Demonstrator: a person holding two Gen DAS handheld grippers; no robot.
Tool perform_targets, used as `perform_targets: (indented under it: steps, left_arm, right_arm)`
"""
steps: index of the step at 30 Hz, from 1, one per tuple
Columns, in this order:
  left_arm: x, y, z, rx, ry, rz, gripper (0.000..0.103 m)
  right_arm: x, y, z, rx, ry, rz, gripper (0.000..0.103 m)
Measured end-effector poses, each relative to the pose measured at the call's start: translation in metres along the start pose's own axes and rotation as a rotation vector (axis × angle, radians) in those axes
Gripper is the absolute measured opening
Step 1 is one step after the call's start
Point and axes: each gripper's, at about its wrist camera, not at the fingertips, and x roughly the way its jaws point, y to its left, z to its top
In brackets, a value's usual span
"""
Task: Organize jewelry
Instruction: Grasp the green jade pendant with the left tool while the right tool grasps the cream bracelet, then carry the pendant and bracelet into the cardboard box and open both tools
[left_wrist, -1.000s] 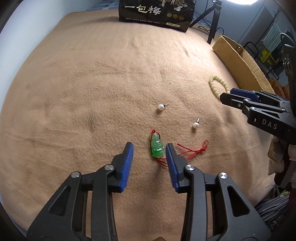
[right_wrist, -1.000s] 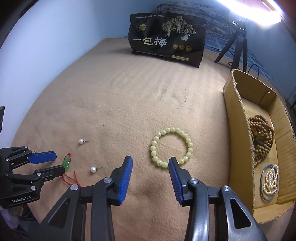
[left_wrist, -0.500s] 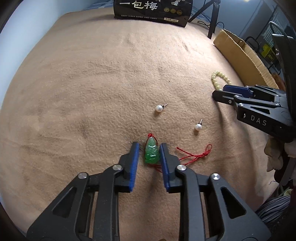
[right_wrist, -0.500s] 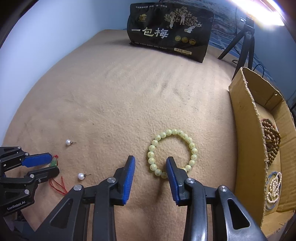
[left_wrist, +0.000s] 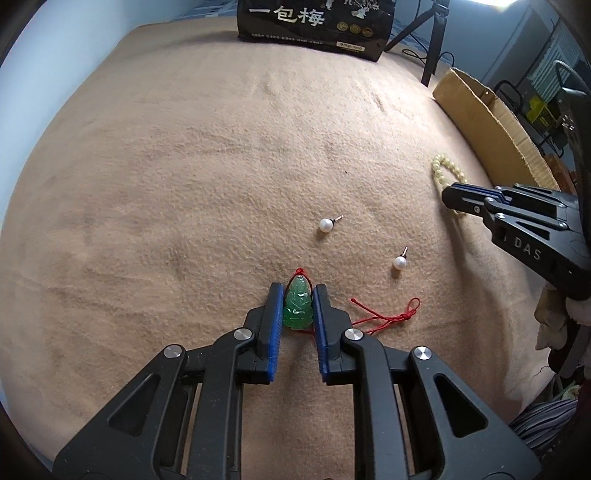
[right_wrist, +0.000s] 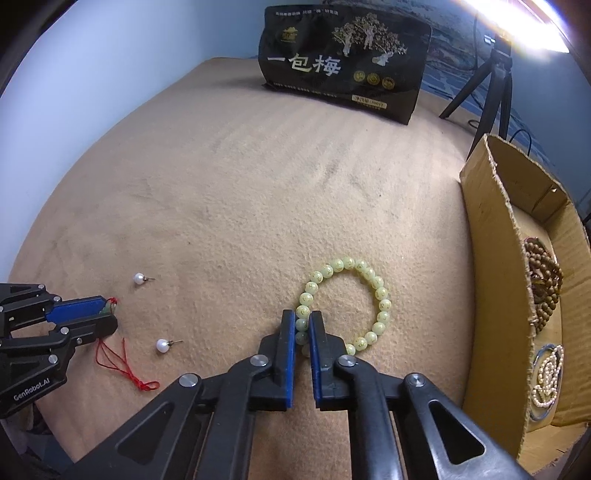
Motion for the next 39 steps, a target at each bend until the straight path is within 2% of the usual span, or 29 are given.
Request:
perform_targets:
  steps: [10,22,32,39]
  left_arm:
    - [-0.035,0.001,0.009,-0.033,-0.079,-0.047,0.014]
    - [-0.078,-0.022,0.032,-0.012,-0.198,-0.087,0.015]
    - [-0.108,-0.047,0.055,0.000,-0.281,-0.142,0.015]
    - [-0.120,-0.075,0.066,0.027,-0.310,-0.184,0.015]
  right_arm:
    - [-0.033,0.003,0.002,0.004,-0.079,0.013,0.005]
    - [-0.083,-0.005,0.001,0.039,-0.184,0.040,0.005]
    - [-0.121,-0.039,-0.006,0.115,-0.261,0.016,0.005]
    - [-0.143,-0.072,-0.014,0.174,-0.299,-0.012,0.005]
